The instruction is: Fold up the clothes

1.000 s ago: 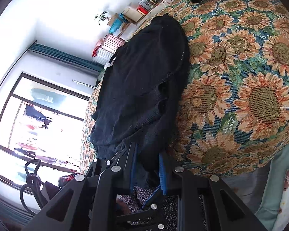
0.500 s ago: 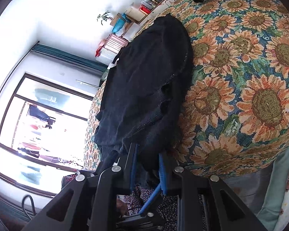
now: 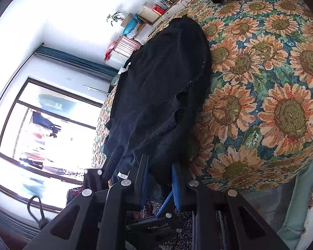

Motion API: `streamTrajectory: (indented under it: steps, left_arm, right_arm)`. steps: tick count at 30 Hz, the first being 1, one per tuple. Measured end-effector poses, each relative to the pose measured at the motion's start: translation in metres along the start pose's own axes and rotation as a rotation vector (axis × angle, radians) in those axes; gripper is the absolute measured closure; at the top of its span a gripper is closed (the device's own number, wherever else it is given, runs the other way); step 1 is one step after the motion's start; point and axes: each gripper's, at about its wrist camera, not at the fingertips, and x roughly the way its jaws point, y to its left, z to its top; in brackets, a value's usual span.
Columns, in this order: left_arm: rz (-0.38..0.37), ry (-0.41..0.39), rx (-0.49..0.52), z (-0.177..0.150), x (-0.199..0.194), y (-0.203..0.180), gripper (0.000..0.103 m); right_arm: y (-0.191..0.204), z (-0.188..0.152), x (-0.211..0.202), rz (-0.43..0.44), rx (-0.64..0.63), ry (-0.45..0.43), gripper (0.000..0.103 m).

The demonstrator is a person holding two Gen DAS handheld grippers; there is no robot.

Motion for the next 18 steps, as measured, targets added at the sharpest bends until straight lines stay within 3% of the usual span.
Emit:
streamTrajectory:
  steps: [4, 8, 13, 18]
  left_arm:
    - [-0.027, -0.069, -0.024, 0.004, -0.022, -0.002, 0.021]
    - [0.041, -0.109, 0.063, 0.002, -0.026, -0.020, 0.020]
    - [0.130, -0.045, 0.126, -0.005, -0.003, -0.025, 0.020]
    - [0.120, 0.058, 0.046, -0.018, 0.012, -0.004, 0.020]
  right_arm:
    - [-0.001, 0.005, -0.003, 0.023, 0.014, -0.014, 0.081]
    - [0.006, 0.009, -0.009, 0.029, -0.020, -0.023, 0.081]
    - [0.007, 0.008, -0.013, 0.028, -0.026, -0.030, 0.081]
    - [0.002, 0.009, -0.014, 0.035, -0.017, -0.030, 0.081]
